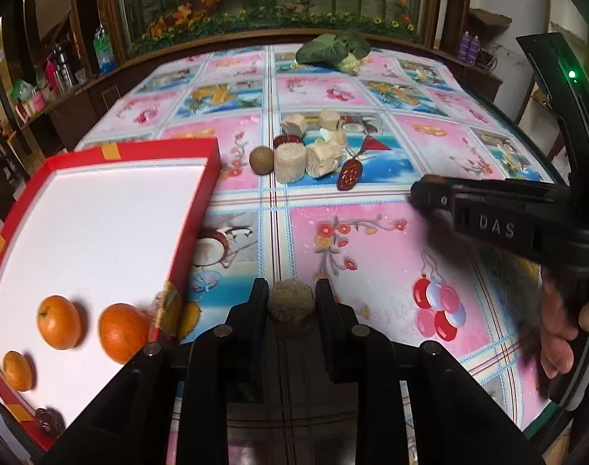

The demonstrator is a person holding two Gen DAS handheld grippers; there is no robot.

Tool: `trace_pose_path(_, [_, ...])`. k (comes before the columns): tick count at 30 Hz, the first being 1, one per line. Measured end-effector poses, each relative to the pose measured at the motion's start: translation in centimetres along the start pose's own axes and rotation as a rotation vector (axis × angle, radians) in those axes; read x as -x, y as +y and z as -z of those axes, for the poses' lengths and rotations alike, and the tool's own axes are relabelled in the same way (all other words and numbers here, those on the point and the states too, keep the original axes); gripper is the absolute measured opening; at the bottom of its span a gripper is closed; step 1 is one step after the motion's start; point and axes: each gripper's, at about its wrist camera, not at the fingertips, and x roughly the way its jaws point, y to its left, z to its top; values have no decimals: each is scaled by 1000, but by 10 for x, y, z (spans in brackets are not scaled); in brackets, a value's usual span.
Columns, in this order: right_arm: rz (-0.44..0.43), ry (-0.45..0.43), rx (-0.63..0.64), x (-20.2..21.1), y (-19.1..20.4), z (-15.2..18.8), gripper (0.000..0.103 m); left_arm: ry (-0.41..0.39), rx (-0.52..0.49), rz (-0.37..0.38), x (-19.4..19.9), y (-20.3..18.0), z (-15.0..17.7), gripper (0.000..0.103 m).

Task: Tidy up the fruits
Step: 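Grasp the brown ball with the right tool while the left tool holds the snack, then carry the snack and brown ball over the red tray and open both tools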

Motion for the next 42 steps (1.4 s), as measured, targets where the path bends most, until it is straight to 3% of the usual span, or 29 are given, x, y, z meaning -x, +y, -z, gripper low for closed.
trace_pose_path(8, [-64, -74, 15, 33, 36, -13, 28, -141, 76, 23, 54, 30, -1, 24])
trace_pose_path(16, [-213, -118, 116, 49, 118, -33, 28, -287, 174, -110, 106, 88, 1, 24])
trace_pose_path(24, [-327, -62, 189, 19, 205, -47, 28, -227, 271, -252, 97, 156, 16, 24])
trace_pose_path(29, [-335, -15, 225, -5, 248, -46, 28, -166, 305, -280, 81, 181, 29, 24])
trace_pose_path(42, [-286, 104, 252, -45, 273, -29, 28, -62, 356, -317, 56, 202, 54, 24])
